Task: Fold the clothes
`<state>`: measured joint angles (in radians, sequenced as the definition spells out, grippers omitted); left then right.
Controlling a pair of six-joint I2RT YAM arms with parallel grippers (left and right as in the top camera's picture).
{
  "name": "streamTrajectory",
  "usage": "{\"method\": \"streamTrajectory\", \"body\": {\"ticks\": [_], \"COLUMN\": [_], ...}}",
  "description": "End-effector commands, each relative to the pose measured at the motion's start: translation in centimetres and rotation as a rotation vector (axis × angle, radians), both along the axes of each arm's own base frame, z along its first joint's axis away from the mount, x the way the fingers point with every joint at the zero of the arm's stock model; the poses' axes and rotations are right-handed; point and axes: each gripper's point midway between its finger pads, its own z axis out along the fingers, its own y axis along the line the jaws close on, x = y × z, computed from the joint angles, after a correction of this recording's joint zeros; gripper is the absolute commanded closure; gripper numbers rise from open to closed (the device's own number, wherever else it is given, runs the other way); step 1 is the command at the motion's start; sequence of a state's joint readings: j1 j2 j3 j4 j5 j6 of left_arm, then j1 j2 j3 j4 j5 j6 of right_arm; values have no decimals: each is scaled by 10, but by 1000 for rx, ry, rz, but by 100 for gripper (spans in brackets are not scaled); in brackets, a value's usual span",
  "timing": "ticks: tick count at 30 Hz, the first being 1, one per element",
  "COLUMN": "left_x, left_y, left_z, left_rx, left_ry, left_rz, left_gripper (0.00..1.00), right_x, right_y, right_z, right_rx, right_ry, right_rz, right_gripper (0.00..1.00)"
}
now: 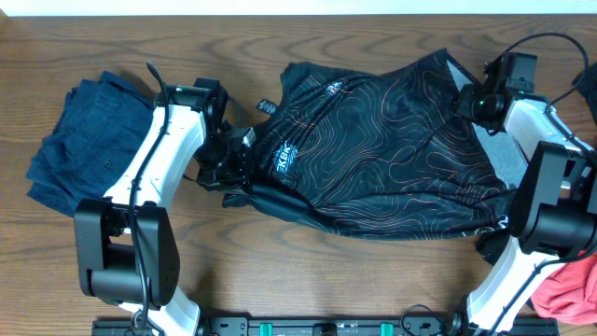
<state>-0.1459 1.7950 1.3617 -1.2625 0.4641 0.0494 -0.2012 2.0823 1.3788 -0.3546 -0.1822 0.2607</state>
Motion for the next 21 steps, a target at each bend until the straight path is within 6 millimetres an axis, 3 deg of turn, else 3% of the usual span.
{"method": "streamTrajectory", "body": {"ticks": [1, 10, 12, 14, 17, 19, 21], "left_x": [-1, -1, -1, -1, -1, -1, -1], "left_y": [2, 2, 2, 2, 2, 2, 2], "left_z": [-1, 0, 0, 0, 0, 0, -1], "left_rx": [7, 7, 7, 7, 7, 7, 8], "left_ry": [6, 7, 7, 7, 7, 7, 7], "left_rz": [8, 8, 7, 8, 8, 7, 7], "left_gripper": [94, 94, 94, 94, 94, 94, 94], "right_x": [-7, -7, -7, -8, -8, -4, -2], "right_y": [4, 5, 5, 4, 0, -5, -10], "right_z": [-24, -26, -26, -24, -8, 13, 34], "right_rx": [11, 11, 12, 12, 9, 0, -8], "right_ry": [60, 64, 63, 68, 51, 9, -32], "right_rz": [-9, -8, -9, -10, -18, -28, -36], "right_gripper": [52, 93, 94, 86, 84, 87, 98]}}
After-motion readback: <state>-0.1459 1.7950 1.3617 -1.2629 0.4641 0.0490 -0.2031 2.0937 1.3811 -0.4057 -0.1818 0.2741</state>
